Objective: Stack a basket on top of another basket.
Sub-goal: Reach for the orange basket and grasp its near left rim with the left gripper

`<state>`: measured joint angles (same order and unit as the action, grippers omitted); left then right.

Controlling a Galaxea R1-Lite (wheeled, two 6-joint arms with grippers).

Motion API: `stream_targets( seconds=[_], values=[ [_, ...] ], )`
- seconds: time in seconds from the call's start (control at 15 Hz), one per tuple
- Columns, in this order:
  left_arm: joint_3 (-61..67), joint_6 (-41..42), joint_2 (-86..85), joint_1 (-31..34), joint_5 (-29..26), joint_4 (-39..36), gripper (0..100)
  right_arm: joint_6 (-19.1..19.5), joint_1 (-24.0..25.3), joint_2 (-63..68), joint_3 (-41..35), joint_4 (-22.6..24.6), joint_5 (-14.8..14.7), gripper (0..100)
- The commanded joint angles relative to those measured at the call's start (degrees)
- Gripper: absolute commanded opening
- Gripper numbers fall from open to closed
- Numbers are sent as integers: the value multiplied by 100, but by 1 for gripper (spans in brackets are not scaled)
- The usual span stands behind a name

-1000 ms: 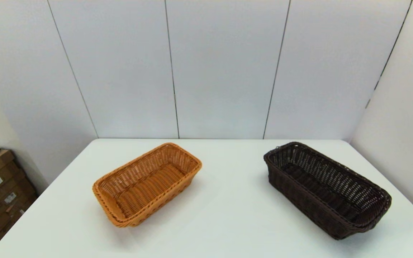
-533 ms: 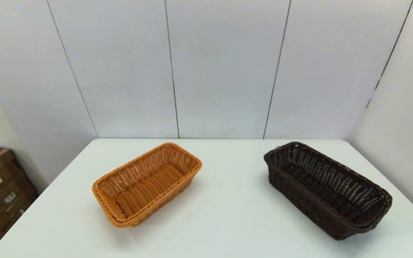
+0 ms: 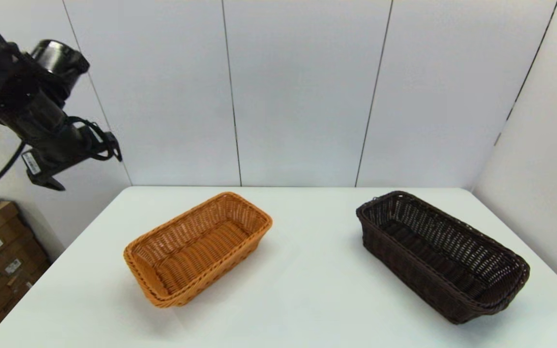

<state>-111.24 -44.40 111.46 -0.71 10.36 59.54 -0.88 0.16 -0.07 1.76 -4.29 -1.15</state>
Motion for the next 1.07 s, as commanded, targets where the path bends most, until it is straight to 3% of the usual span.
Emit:
stream_targets(
  seconds=[0.07,0.27,0.6,1.07],
  values=[
    [85,-174,491,0,-1335,779,100,0,2,-1,0,-2,0,100],
    [234,-139,403,0,-1836,1280,100,0,2,-1,0,-2,0,100],
    [1307,107,464,9,-2478,1315,100,0,2,-1,0,-2,0,100],
    [2651,133,878,0,-2486,-92,100,0,2,-1,0,-2,0,100]
  ],
)
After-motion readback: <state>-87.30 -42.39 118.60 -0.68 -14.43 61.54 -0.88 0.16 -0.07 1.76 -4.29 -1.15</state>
